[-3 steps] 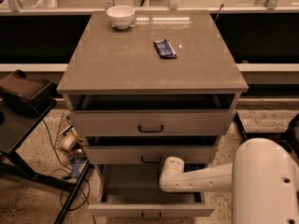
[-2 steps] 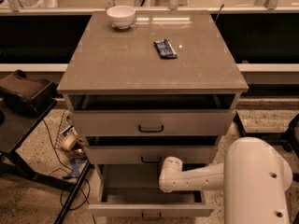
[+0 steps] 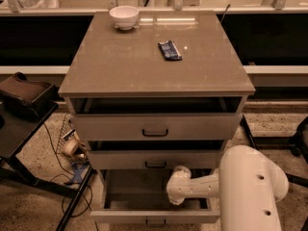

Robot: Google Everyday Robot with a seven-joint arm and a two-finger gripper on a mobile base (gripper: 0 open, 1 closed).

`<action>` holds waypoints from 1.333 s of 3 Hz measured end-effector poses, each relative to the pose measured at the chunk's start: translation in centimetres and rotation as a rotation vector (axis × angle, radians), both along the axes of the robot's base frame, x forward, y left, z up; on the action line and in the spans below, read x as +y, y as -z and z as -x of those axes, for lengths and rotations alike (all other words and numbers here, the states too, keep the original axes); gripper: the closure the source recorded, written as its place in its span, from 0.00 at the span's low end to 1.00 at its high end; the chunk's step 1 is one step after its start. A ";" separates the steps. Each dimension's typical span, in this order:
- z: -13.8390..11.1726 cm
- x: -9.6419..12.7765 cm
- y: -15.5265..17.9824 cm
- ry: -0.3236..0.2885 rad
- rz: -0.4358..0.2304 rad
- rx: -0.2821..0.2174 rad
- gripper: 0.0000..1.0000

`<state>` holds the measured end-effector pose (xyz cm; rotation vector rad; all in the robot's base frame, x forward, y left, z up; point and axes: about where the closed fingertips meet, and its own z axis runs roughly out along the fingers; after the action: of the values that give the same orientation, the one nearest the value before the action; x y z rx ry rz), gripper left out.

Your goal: Open bottom drawer

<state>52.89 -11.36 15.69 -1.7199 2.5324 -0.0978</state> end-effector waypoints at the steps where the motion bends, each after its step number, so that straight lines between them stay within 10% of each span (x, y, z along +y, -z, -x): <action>1: 5.1 -2.2 0.6 0.053 -0.006 0.054 1.00; 4: 13.8 -4.1 -0.4 0.086 -0.024 0.141 1.00</action>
Offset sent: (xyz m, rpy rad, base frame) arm -0.1962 -0.0507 -0.0063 0.0741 0.2008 -0.1213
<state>39.13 -15.50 16.11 -1.6656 2.6954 0.0502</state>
